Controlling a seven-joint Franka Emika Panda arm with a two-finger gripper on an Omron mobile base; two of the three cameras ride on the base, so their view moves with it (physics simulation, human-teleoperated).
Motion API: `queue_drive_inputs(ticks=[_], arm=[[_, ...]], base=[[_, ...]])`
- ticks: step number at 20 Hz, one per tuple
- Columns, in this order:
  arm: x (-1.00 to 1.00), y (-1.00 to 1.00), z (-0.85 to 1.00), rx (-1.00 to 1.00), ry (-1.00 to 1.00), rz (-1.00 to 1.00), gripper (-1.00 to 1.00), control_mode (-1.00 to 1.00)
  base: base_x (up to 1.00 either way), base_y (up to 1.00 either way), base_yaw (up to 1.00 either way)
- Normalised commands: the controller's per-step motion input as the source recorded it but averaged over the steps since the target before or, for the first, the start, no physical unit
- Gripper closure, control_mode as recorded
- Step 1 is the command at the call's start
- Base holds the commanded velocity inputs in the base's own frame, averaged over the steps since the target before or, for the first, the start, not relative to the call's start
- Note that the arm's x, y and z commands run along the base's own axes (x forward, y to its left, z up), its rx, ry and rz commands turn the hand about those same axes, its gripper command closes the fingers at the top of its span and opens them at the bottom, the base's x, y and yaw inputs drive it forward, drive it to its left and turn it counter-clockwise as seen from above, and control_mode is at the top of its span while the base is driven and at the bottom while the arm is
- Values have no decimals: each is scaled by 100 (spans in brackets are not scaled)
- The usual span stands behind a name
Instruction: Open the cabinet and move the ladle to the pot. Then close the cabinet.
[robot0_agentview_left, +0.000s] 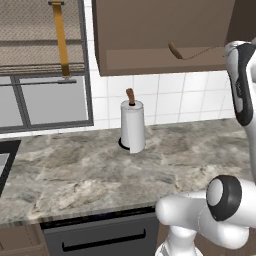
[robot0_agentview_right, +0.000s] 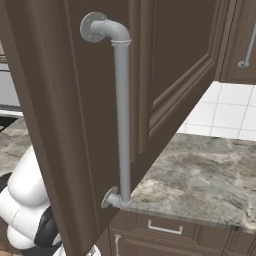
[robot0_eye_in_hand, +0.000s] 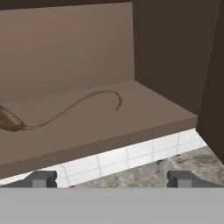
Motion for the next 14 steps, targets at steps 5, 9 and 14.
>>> queue_drive_inputs(ticks=[5, 9, 14], arm=[[45, -14, 0, 0, 2, 0, -100, -100], [35, -15, 0, 0, 5, 1, -100, -100], [26, -25, 0, 1, 5, 4, -100, -100]], base=[[0, 0, 0], [0, 0, 0], [0, 0, 0]])
